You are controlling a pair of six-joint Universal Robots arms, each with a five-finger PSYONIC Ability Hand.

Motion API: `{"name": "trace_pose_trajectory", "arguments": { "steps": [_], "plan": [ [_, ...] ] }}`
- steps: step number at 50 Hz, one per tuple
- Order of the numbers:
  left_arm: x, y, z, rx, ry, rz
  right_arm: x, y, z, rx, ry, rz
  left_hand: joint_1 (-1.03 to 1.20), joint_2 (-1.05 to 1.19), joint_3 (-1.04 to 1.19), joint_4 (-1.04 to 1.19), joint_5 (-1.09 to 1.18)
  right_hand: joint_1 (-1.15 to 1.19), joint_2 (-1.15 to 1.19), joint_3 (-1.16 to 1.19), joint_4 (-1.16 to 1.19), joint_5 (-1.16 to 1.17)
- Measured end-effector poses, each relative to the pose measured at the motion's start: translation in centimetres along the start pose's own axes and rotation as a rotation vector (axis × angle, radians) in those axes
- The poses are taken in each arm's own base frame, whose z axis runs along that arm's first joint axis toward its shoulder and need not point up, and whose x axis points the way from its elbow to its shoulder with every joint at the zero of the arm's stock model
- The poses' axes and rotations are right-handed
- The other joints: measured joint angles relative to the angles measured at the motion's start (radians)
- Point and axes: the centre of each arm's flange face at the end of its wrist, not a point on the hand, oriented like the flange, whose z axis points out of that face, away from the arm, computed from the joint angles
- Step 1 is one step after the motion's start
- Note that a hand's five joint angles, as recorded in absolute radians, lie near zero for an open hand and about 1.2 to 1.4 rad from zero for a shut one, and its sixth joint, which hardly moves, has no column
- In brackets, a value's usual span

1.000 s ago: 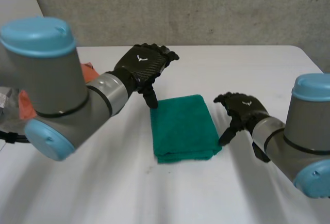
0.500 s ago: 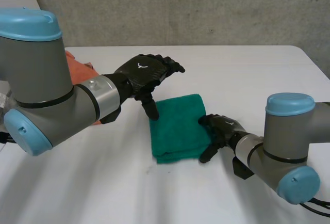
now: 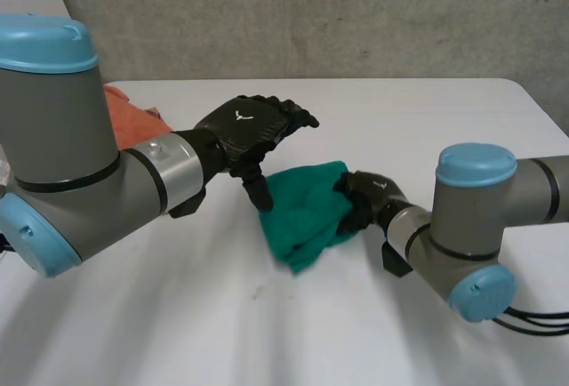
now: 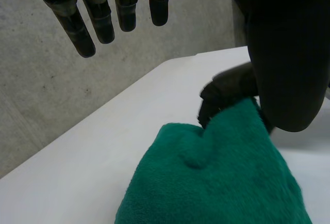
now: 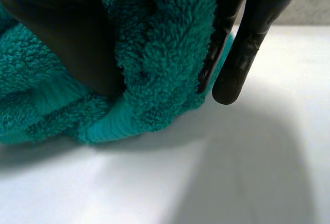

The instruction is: Fold the laundry.

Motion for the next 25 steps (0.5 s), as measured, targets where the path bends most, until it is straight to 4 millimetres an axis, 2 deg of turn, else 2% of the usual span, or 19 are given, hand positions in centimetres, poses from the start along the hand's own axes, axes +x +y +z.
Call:
{"name": "trace_pose_trajectory", "arguments": {
  "steps": [1, 3, 7, 8, 10, 11, 12, 13, 14, 16, 17, 18, 20, 22, 23, 24, 25],
  "plan": [
    [0.0, 0.0, 0.0, 0.0, 0.0, 0.0, 0.0, 0.0, 0.0, 0.0, 0.0, 0.0, 0.0, 0.0, 0.0, 0.0, 0.0, 0.0, 0.0, 0.0, 0.0, 0.0],
    [0.0, -0.1, -0.1, 0.002, -0.001, 0.001, 1.2, -1.5, 1.1, 0.046, 0.021, -0.002, 0.0, 0.0, 0.0, 0.0, 0.0, 0.0, 0.0, 0.001, 0.0, 0.0],
    [0.0, -0.2, -0.2, 0.004, -0.002, 0.002, 3.6, -2.9, 2.3, 0.085, 0.065, 0.0, 0.0, 0.0, 0.0, 0.0, 0.0, 0.009, 0.0, 0.001, 0.0, 0.001],
    [0.0, -0.2, -0.2, 0.006, -0.002, 0.003, 5.4, -3.9, 3.0, 0.109, 0.1, -0.005, 0.0, 0.0, 0.0, 0.0, 0.0, 0.009, 0.0, 0.001, 0.0, 0.002],
    [0.0, -0.3, -0.2, 0.008, -0.003, 0.004, 7.8, -5.0, 3.8, 0.137, 0.145, -0.019, 0.0, 0.0, 0.0, 0.0, 0.0, 0.009, 0.0, 0.001, 0.0, 0.002],
    [0.0, -0.3, -0.2, 0.01, -0.004, 0.004, 8.2, -5.2, 3.9, 0.141, 0.152, -0.022, 0.0, 0.0, 0.0, 0.0, 0.0, 0.009, 0.0, 0.001, 0.0, 0.002],
    [0.0, -0.4, -0.2, 0.01, -0.004, 0.005, 10.3, -6.1, 4.5, 0.165, 0.192, -0.04, 0.0, 0.0, 0.0, 0.0, 0.0, 0.009, 0.0, 0.001, 0.0, 0.002],
    [-0.1, -0.4, -0.2, 0.012, -0.004, 0.005, 11.6, -6.7, 4.8, 0.179, 0.215, -0.051, 0.0, 0.0, 0.0, 0.0, 0.0, 0.009, 0.0, 0.001, 0.0, 0.002],
    [-0.1, -0.4, -0.2, 0.013, -0.005, 0.006, 11.9, -6.8, 4.9, 0.183, 0.221, -0.054, 0.0, 0.0, 0.0, 0.0, 0.0, 0.009, 0.0, 0.001, 0.0, 0.002],
    [-0.1, -0.5, -0.2, 0.017, -0.006, 0.008, 14.5, -7.9, 5.4, 0.212, 0.268, -0.078, 0.0, 0.0, 0.0, 0.0, 0.0, 0.009, 0.0, 0.001, 0.0, 0.002],
    [-0.1, -0.5, -0.2, 0.017, -0.006, 0.008, 14.5, -7.9, 5.4, 0.212, 0.268, -0.078, 0.0, 0.0, 0.0, 0.0, 0.0, 0.009, 0.0, 0.001, 0.0, 0.002],
    [-0.1, -0.6, -0.2, 0.022, -0.007, 0.009, 15.9, -8.6, 5.7, 0.229, 0.294, -0.089, 0.0, 0.0, 0.0, 0.0, 0.0, 0.009, 0.0, 0.001, 0.0, 0.002],
    [0.0, -0.7, -0.2, 0.026, -0.007, 0.011, 17.6, -9.2, 6.0, 0.246, 0.325, -0.095, 0.0, 0.0, 0.0, 0.0, 0.0, 0.009, 0.01, 0.014, 0.0, 0.009],
    [0.0, -0.7, -0.1, 0.03, -0.007, 0.013, 21.9, -10.6, 6.3, 0.279, 0.407, -0.093, 0.0, 0.0, 0.0, 0.0, 0.0, 0.009, 0.01, 0.014, 0.0, 0.009],
    [0.0, -0.7, -0.1, 0.032, -0.007, 0.014, 23.0, -10.9, 6.3, 0.286, 0.428, -0.09, 0.0, 0.0, 0.0, 0.0, 0.0, 0.009, 0.01, 0.014, 0.0, 0.009],
    [0.0, -0.7, -0.1, 0.032, -0.007, 0.014, 23.0, -10.9, 6.3, 0.286, 0.428, -0.09, 0.0, 0.0, 0.0, 0.0, 0.0, 0.009, 0.01, 0.014, 0.0, 0.009],
    [0.1, -0.7, -0.1, 0.034, -0.007, 0.015, 25.7, -11.4, 6.3, 0.304, 0.485, -0.084, 0.0, 0.0, 0.0, 0.0, 0.0, 0.009, 0.01, 0.014, 0.0, 0.009]
  ]
}}
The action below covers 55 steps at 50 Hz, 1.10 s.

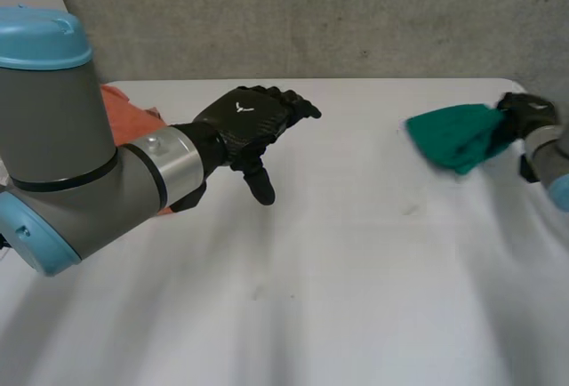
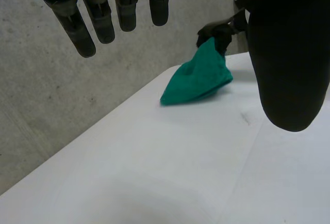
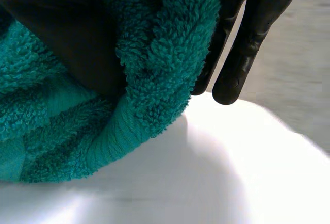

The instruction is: Fold the laundry.

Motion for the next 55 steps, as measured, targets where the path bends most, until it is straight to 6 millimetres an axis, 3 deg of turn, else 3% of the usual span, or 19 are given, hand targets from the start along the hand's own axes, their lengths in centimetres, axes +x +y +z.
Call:
{"name": "trace_pose_trajectory", "arguments": {
  "steps": [1, 3, 5, 9, 27, 29, 32, 33, 34, 43, 50, 52, 55],
  "plan": [
    [0.0, 0.0, 0.0, 0.001, 0.0, 0.0, 0.6, 0.0, 0.3, 0.004, 0.013, 0.0, 0.0, 0.0, 0.0, 0.0, 0.0, 0.0, 0.0, 0.0, 0.0, 0.0],
    [0.0, 0.0, 0.0, 0.003, 0.001, 0.001, 3.6, -0.1, 1.7, 0.033, 0.089, -0.004, 0.0, 0.0, 0.0, 0.0, 0.0, 0.0, 0.0, 0.001, 0.0, 0.0],
    [0.0, 0.0, 0.1, 0.003, 0.001, 0.001, 4.0, -0.1, 1.8, 0.038, 0.1, -0.005, 0.0, 0.0, 0.0, 0.0, 0.0, 0.0, 0.0, 0.001, 0.0, 0.0],
    [0.1, 0.0, 0.1, 0.003, 0.002, 0.002, 7.5, -0.1, 2.8, 0.085, 0.187, -0.02, 0.0, 0.0, 0.0, 0.0, 0.0, 0.0, 0.0, 0.007, 0.0, 0.0],
    [0.0, 0.2, 0.4, -0.002, 0.003, 0.0, 10.5, 0.1, 3.3, 0.118, 0.223, -0.12, 0.0, 0.0, 0.0, 0.0, 0.0, 0.0, 0.0, 0.008, 0.0, 0.0],
    [0.0, 0.3, 0.4, -0.002, 0.003, 0.0, 10.7, 0.2, 3.2, 0.106, 0.23, -0.139, 0.0, 0.0, 0.0, 0.0, 0.0, -0.195, -0.204, -0.193, -0.181, -0.176],
    [0.1, 0.3, 0.4, -0.003, 0.003, -0.001, 11.3, 0.5, 2.9, 0.054, 0.248, -0.207, 0.0, 0.0, 0.0, 0.0, 0.0, -0.631, -0.754, -0.713, -0.722, -0.706],
    [0.1, 0.3, 0.4, -0.003, 0.003, -0.001, 11.3, 0.5, 2.9, 0.054, 0.248, -0.207, 0.0, 0.0, 0.0, 0.0, 0.0, -0.631, -0.754, -0.713, -0.722, -0.706],
    [0.1, 0.3, 0.3, -0.005, 0.003, -0.002, 11.6, 0.7, 2.6, 0.021, 0.258, -0.251, 0.0, 0.0, 0.0, 0.0, 0.0, -0.682, -0.872, -0.859, -0.881, -0.831],
    [0.3, 0.6, 0.1, -0.016, 0.008, -0.008, 12.8, -0.1, 1.1, -0.115, 0.325, -0.454, 0.0, 0.0, 0.0, 0.0, 0.0, -0.693, -0.936, -0.938, -0.955, -0.879],
    [0.5, 0.9, -0.4, -0.028, 0.011, -0.012, 13.4, -3.6, 0.1, -0.133, 0.425, -0.673, 0.0, 0.0, 0.0, 0.0, 0.0, -0.693, -0.936, -0.938, -0.955, -0.879],
    [0.5, 0.6, -0.8, -0.022, 0.008, -0.01, 13.6, -7.8, -0.5, -0.053, 0.526, -0.801, 0.0, 0.0, 0.0, 0.0, 0.0, -0.693, -0.936, -0.938, -0.955, -0.879],
    [0.4, 0.0, -1.3, -0.008, 0.001, -0.005, 13.5, -11.3, -0.9, 0.048, 0.594, -0.852, 0.0, 0.0, 0.0, 0.0, 0.0, -0.693, -0.936, -0.938, -0.955, -0.879]
  ]
}}
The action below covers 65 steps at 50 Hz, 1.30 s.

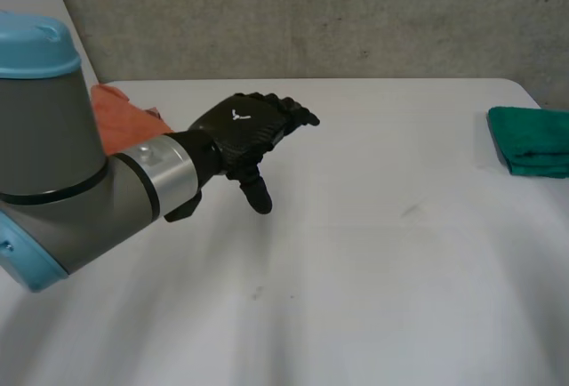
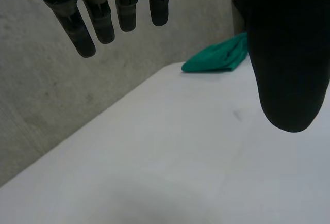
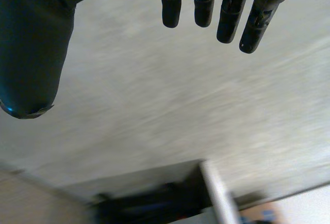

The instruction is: Fold the laundry.

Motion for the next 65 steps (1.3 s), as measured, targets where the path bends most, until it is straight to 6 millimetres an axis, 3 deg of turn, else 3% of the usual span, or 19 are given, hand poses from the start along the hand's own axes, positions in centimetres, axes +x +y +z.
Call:
{"name": "trace_pose_trajectory", "arguments": {
  "steps": [1, 4, 7, 8, 12, 14, 19, 20, 21, 22, 23, 25, 26, 28, 34, 41, 50, 59, 65],
  "plan": [
    [0.0, -0.1, -0.1, 0.003, -0.002, 0.001, 0.5, -0.5, 0.1, 0.015, 0.019, -0.002, 0.0, 0.0, 0.0, 0.0, 0.0, 0.0, 0.0, 0.0, 0.0, 0.0],
    [-0.4, -1.0, -0.5, 0.039, -0.022, 0.015, 3.5, -5.1, -0.3, 0.152, 0.139, 0.018, 0.0, 0.0, 0.0, 0.0, 0.0, 0.0, 0.0, 0.0, 0.0, 0.0],
    [-1.1, -1.7, -0.6, 0.074, -0.053, 0.029, 3.8, -8.9, -1.8, 0.249, 0.152, 0.056, 0.0, 0.0, 0.0, 0.0, 0.0, 0.0, 0.0, 0.0, 0.0, 0.0],
    [-1.1, -1.7, -0.6, 0.074, -0.053, 0.029, 3.8, -8.9, -1.8, 0.249, 0.152, 0.056, 0.0, 0.0, 0.0, 0.0, 0.0, 0.0, 0.0, 0.0, 0.0, 0.0],
    [-4.3, -2.9, -0.9, 0.154, -0.187, 0.066, 0.7, -16.5, -7.8, 0.444, -0.005, 0.164, 0.0, 0.0, 0.0, 0.0, 0.0, 0.0, 0.0, 0.0, 0.0, 0.0],
    [-5.5, -3.1, -1.0, 0.174, -0.235, 0.076, -0.7, -18.1, -9.9, 0.486, -0.086, 0.192, 0.0, 0.0, 0.0, 0.0, 0.0, 0.0, 0.0, 0.0, 0.0, 0.0],
    [-11.1, -2.5, -1.3, 0.202, -0.41, 0.103, -6.6, -20.9, -19.6, 0.586, -0.495, 0.259, 0.0, 0.0, 0.0, 0.0, 0.0, 0.0, 0.0, 0.0, 0.0, -0.003],
    [-11.1, -2.5, -1.3, 0.202, -0.41, 0.103, -6.6, -20.9, -19.6, 0.586, -0.495, 0.259, 0.0, 0.0, 0.0, 0.0, 0.0, 0.0, 0.0, 0.0, 0.0, -0.003],
    [-12.7, -1.8, -1.2, 0.188, -0.445, 0.106, -7.2, -21.0, -20.8, 0.593, -0.542, 0.261, 0.0, 0.0, 0.0, 0.0, 0.0, 0.0, 0.0, 0.0, 0.0, -0.003],
    [-14.8, -0.6, -1.2, 0.159, -0.483, 0.11, -9.1, -20.8, -25.4, 0.611, -0.715, 0.26, 0.0, 0.0, 0.0, 0.0, 0.0, 0.0, 0.0, 0.0, 0.0, -0.003],
    [-16.3, 0.5, -1.1, 0.134, -0.507, 0.115, -9.9, -20.4, -27.7, 0.615, -0.797, 0.255, 0.0, 0.0, 0.0, 0.0, 0.0, 0.0, 0.0, 0.0, 0.0, -0.003],
    [-17.1, 1.1, -1.1, 0.118, -0.518, 0.118, -10.4, -20.1, -29.0, 0.614, -0.842, 0.25, 0.0, 0.0, 0.0, 0.0, 0.0, 0.0, 0.0, 0.0, 0.0, -0.003],
    [-19.6, 3.4, -1.2, 0.058, -0.548, 0.135, -11.7, -18.9, -32.6, 0.601, -0.967, 0.229, 0.0, 0.0, 0.0, 0.0, 0.0, 0.0, 0.0, -0.002, 0.0, -0.003],
    [-21.7, 5.6, -1.4, -0.005, -0.567, 0.156, -12.7, -17.5, -35.6, 0.58, -1.063, 0.202, 0.0, 0.0, 0.0, 0.0, 0.0, 0.0, 0.0, -0.002, 0.0, -0.003],
    [-24.8, 11.7, -2.7, -0.22, -0.565, 0.203, -13.9, -14.0, -40.4, 0.511, -1.202, 0.134, 0.0, 0.0, 0.0, 0.0, 0.0, 0.0, 0.0, -0.002, 0.0, -0.003],
    [-24.7, 15.1, -4.4, -0.381, -0.505, 0.186, -13.8, -11.7, -41.9, 0.458, -1.245, 0.101, 0.033, 0.025, 0.019, 0.022, 0.014, 0.0, 0.0, -0.002, 0.0, -0.003],
    [-23.6, 16.9, -5.6, -0.441, -0.454, 0.127, -13.9, -9.5, -42.9, 0.421, -1.263, 0.091, 0.136, 0.125, 0.109, 0.12, 0.101, 0.0, 0.0, -0.002, 0.0, -0.003],
    [-24.5, 16.7, -5.4, -0.394, -0.5, 0.168, -14.1, -8.5, -43.0, 0.41, -1.26, 0.092, 0.135, 0.126, 0.109, 0.12, 0.101, 0.0, 0.0, -0.002, 0.0, -0.003],
    [-25.7, 14.8, -4.5, -0.253, -0.572, 0.193, -14.2, -8.4, -43.0, 0.414, -1.255, 0.095, 0.135, 0.125, 0.109, 0.12, 0.101, 0.0, 0.0, -0.002, 0.0, -0.003]
  ]
}}
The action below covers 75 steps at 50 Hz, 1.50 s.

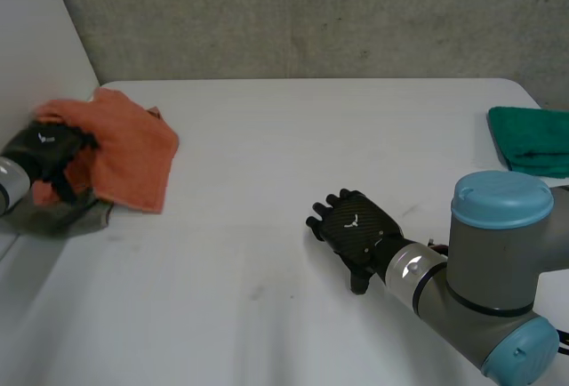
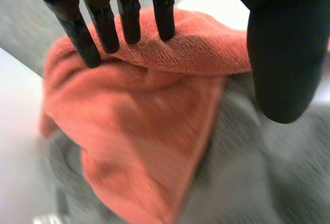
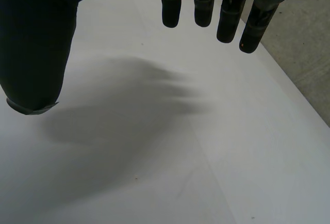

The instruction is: Fold the laundry.

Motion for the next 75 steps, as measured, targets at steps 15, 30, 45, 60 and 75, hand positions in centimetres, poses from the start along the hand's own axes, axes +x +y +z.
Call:
{"name": "trace_pose_trajectory", "arguments": {
  "steps": [15, 30, 45, 60, 75],
  "plan": [
    [-0.7, -5.4, 3.6, 0.309, -0.078, -0.096, -0.2, 0.2, -0.1, -0.002, -0.002, 0.002, -0.082, -0.089, -0.074, -0.085, -0.09, 0.0, 0.0, 0.0, 0.0, 0.0],
    [0.7, -1.1, 8.1, 0.195, -0.077, 0.007, 0.2, 0.6, 0.0, -0.007, 0.007, 0.008, -0.077, -0.097, -0.087, -0.094, -0.088, 0.0, 0.0, 0.0, 0.0, 0.0],
    [5.5, -12.5, 1.6, 0.379, -0.109, -0.03, 3.2, 0.7, 0.4, -0.017, 0.108, 0.02, 0.768, 0.865, 0.851, 0.871, 0.799, 0.0, 0.0, 0.0, 0.0, 0.0],
    [21.5, -18.4, -12.2, 0.473, 0.437, -0.456, 10.7, 0.7, -0.3, -0.056, 0.39, 0.061, 0.768, 0.871, 0.87, 0.876, 0.799, 0.0, 0.0, 0.0, 0.0, 0.0],
    [22.1, -16.4, -10.0, 0.379, 0.425, -0.523, 11.6, 0.4, -0.7, -0.04, 0.398, 0.1, -0.121, -0.11, -0.097, -0.108, -0.102, 0.0, 0.0, 0.0, 0.0, 0.0]
  ]
}}
